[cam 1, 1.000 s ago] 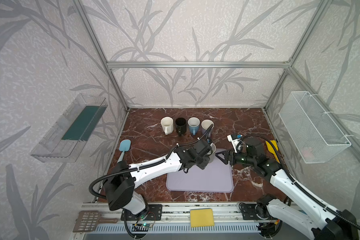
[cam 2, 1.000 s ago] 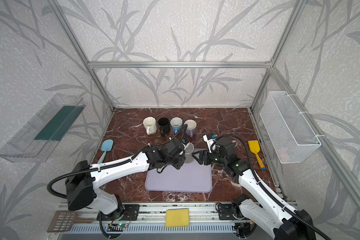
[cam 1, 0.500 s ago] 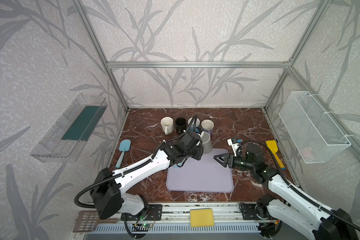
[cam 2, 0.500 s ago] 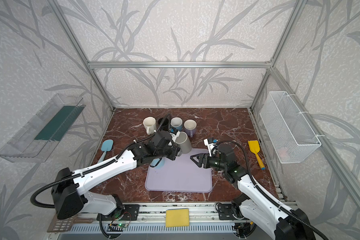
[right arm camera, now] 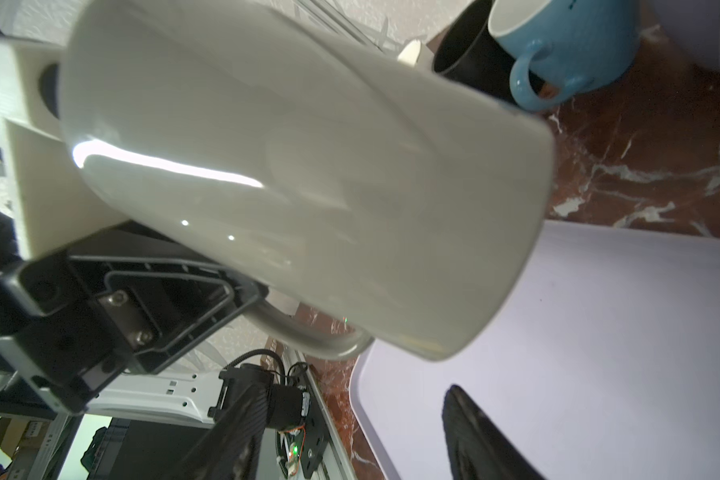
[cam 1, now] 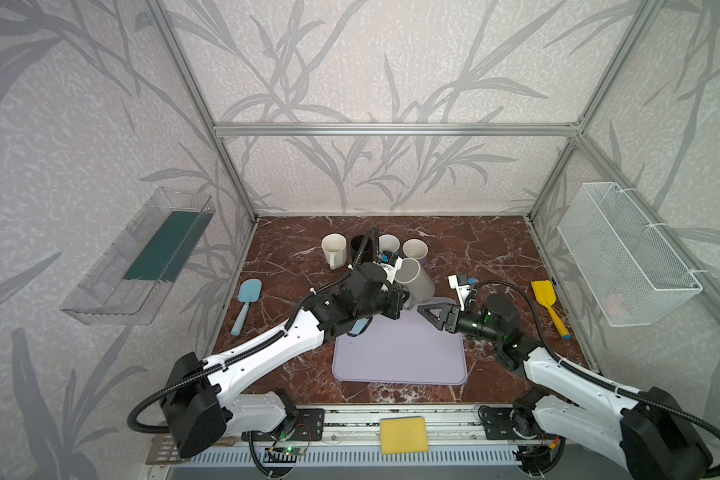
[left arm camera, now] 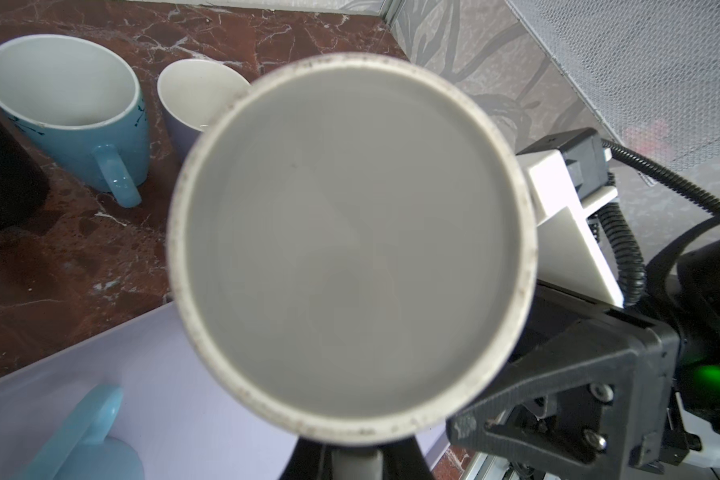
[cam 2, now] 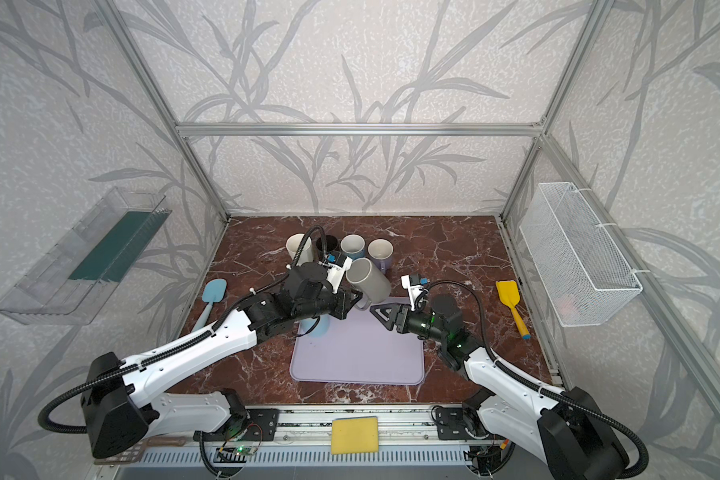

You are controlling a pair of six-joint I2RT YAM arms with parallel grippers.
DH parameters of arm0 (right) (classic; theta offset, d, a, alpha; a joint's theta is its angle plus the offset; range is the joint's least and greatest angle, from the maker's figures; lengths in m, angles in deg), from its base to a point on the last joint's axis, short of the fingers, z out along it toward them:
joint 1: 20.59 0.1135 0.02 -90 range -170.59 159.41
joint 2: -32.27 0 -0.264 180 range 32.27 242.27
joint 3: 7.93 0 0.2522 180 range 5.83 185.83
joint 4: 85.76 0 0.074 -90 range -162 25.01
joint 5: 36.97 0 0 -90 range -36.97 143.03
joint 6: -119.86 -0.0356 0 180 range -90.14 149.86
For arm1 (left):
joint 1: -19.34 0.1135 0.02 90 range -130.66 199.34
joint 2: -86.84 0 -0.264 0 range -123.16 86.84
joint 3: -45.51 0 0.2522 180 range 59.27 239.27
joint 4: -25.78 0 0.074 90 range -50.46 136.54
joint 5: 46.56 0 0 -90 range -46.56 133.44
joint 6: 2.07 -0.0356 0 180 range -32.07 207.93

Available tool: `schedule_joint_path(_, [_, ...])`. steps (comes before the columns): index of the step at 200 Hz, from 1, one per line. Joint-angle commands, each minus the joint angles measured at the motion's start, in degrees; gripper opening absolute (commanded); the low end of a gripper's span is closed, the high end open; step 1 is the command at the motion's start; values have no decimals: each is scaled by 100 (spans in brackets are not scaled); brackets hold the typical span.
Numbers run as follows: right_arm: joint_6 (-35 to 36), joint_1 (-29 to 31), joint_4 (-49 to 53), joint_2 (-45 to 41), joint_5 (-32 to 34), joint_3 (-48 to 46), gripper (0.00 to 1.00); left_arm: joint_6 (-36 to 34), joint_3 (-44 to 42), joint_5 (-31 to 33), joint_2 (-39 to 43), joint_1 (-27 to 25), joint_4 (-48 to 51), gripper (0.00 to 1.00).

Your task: Turn the mug right side up

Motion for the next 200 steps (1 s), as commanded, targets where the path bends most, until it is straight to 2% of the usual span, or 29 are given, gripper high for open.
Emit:
schedule_joint_path(1, [-381, 24, -833, 102, 129, -33, 69, 184, 30, -134, 400, 26, -1177, 0])
schedule_joint_path(48, [-559, 43, -1305, 342, 23, 104, 71, 317, -120, -252, 525, 53, -1690, 0])
schedule_joint_path(151, [-1089, 42, -2470, 358, 469, 227, 71, 569, -223, -577, 715, 172, -2611, 0])
schedule_joint_path(200, [-1329, 44, -2936, 564, 359, 450, 62, 777, -445, -777, 815, 195, -3279, 0])
